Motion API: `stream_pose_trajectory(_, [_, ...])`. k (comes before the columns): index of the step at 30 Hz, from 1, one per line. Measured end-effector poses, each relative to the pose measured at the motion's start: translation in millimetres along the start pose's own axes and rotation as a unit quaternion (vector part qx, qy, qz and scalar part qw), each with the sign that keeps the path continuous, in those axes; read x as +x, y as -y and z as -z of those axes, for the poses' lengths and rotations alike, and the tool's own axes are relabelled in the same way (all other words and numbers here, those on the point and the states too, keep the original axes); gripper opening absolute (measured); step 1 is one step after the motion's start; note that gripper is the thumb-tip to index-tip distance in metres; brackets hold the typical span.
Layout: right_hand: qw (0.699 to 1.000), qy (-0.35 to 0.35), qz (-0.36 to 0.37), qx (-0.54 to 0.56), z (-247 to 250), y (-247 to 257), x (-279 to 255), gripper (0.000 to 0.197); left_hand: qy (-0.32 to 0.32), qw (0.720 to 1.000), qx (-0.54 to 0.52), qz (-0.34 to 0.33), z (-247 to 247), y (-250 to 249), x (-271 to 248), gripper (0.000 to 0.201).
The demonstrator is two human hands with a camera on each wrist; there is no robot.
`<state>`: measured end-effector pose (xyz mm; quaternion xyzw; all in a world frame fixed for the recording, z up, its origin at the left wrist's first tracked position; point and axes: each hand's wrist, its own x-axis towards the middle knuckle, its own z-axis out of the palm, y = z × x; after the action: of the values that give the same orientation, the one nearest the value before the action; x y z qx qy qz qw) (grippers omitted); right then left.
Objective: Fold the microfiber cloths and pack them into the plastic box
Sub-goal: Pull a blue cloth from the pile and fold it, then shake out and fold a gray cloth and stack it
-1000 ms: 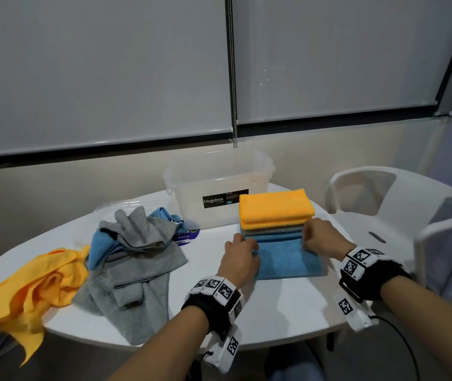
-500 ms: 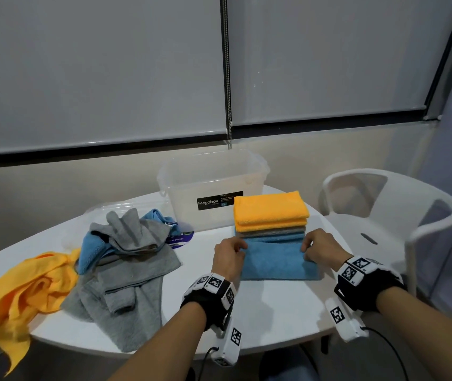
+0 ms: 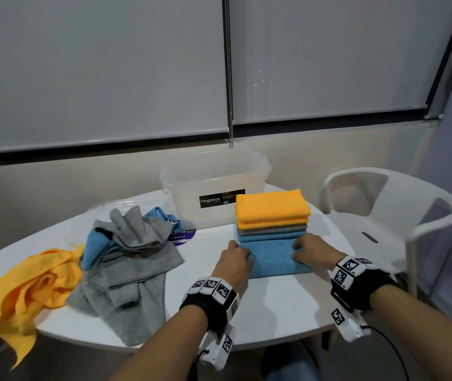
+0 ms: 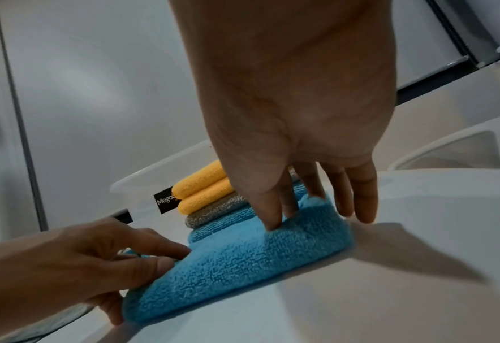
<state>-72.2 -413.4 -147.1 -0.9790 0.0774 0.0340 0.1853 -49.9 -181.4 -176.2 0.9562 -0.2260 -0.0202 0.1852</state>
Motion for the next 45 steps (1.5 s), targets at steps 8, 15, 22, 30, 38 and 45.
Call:
stream_pose_trajectory(8, [0.998,-0.042,0.039,-0.038,8,6,-1,0.014,-0.019,0.996,0.053,-0.073,6,1,1,0.033])
stream_pose_trajectory(15, [0.999,0.025,0.012,-0.038,-3,7,2,0.041,0.038,0.994,0.044,-0.089,-3,6,11,0.038])
stream_pose_trajectory(22, [0.997,0.038,-0.004,-0.060,4,22,11,0.015,0.055,0.998,0.007,-0.032,2,5,14,0.043])
stream_pose_trajectory(30, [0.994,0.044,0.040,-0.091,33,79,8,0.016,0.052,0.997,-0.035,-0.049,69,25,-9,0.040])
stream_pose_trajectory(38, [0.968,0.120,0.215,0.037,7,234,2,0.025,-0.102,0.992,0.033,0.074,180,113,-48,0.026])
stream_pose_trajectory(45, [0.963,0.111,0.234,0.067,-27,307,12,0.020,-0.053,0.961,0.201,0.181,193,191,-60,0.035])
